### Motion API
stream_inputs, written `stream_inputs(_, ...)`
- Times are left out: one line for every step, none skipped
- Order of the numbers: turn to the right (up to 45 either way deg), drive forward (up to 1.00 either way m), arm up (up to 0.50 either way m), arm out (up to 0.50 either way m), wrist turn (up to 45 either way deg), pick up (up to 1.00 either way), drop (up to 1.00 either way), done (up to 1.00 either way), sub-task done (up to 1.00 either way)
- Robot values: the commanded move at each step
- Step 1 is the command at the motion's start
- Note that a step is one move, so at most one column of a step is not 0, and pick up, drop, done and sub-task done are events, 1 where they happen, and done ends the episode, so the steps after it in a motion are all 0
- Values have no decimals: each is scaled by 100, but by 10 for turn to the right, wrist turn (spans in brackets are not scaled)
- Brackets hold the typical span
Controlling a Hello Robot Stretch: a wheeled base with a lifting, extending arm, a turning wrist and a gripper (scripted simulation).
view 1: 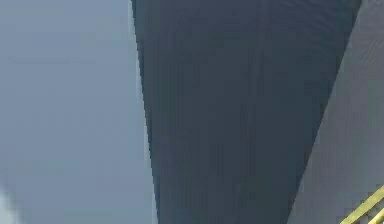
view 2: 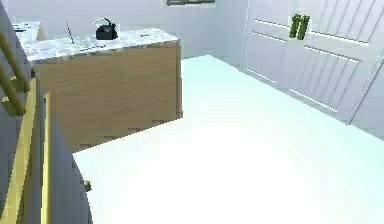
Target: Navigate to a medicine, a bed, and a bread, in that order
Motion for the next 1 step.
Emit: stream_inputs(-450,0,0,0,0,0,0,0,0)
